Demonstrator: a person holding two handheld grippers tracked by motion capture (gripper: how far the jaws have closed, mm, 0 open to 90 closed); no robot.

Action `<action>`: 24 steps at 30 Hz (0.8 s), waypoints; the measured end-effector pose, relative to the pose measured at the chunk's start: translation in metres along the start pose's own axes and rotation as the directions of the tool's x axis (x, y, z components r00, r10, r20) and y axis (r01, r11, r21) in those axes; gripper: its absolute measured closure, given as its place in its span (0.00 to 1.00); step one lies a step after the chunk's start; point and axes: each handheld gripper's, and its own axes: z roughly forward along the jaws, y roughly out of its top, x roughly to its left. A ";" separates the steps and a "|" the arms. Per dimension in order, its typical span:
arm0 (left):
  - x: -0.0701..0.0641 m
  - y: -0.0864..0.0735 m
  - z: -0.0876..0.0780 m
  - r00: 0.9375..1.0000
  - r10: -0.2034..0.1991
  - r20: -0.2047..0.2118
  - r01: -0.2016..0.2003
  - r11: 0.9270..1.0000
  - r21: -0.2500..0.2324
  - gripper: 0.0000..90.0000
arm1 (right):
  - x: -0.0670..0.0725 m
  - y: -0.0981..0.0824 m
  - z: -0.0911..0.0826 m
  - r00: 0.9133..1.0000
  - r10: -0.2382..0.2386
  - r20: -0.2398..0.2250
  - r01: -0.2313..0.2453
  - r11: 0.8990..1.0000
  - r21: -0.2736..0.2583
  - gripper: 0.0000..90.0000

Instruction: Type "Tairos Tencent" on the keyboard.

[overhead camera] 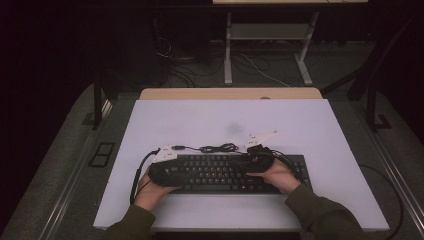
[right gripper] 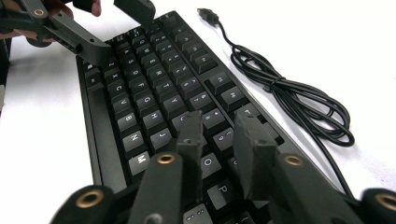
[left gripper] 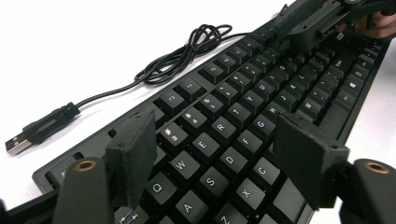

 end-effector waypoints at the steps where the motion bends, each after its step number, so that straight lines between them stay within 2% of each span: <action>1: 0.000 0.000 0.000 1.000 -0.004 -0.001 0.004 1.000 -0.003 0.30 | 0.000 0.000 0.000 1.000 -0.001 -0.002 0.001 1.000 0.004 0.84; 12: 0.001 -0.002 -0.001 1.000 -0.008 -0.012 0.008 1.000 -0.010 0.24 | -0.001 -0.002 0.003 1.000 -0.007 -0.015 0.007 0.999 0.032 0.99; 24: 0.002 -0.002 -0.001 1.000 -0.004 -0.015 0.004 1.000 -0.008 0.22 | 0.001 -0.004 0.009 1.000 -0.026 -0.016 0.027 0.997 0.069 0.99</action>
